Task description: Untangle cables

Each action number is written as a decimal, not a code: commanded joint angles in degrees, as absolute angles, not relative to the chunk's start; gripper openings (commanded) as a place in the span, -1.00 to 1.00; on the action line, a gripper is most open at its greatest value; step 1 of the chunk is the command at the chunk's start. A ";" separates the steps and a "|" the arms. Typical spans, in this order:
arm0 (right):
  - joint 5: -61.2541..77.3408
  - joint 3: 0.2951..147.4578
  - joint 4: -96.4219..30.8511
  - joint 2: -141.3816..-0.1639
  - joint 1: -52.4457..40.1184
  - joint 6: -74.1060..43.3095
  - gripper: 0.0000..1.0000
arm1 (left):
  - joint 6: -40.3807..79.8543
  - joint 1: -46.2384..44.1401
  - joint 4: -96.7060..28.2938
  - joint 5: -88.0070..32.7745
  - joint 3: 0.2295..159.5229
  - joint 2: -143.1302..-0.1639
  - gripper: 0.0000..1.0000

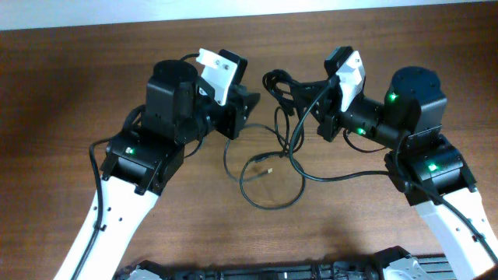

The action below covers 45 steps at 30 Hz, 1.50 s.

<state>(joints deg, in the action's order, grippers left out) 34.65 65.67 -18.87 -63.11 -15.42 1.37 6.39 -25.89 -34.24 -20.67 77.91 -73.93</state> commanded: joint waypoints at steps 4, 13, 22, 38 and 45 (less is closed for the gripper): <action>30.55 66.46 -15.55 -62.08 -15.31 -6.63 -0.92 | 25.61 -25.71 -34.09 -22.74 78.65 -72.99 0.63; 36.23 66.46 -10.35 -62.08 -15.33 -14.59 -0.92 | 53.84 -25.74 -34.06 -24.45 78.65 -72.99 0.98; 44.18 66.46 -6.79 -62.08 -15.35 -15.70 -0.92 | 64.88 -26.37 -33.39 -23.94 78.65 -73.01 0.98; 55.13 66.46 -1.80 -62.08 -15.35 -15.75 -0.92 | 64.88 -28.88 -30.00 -22.63 78.65 -73.17 0.14; 55.29 66.43 -1.50 -62.19 -15.35 -15.73 -0.92 | 64.86 -28.82 -30.00 -21.98 78.65 -73.17 -0.68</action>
<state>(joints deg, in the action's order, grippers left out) 52.27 65.45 -2.94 -63.09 -15.38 -15.27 64.88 -29.36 -29.28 -24.97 78.59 -72.97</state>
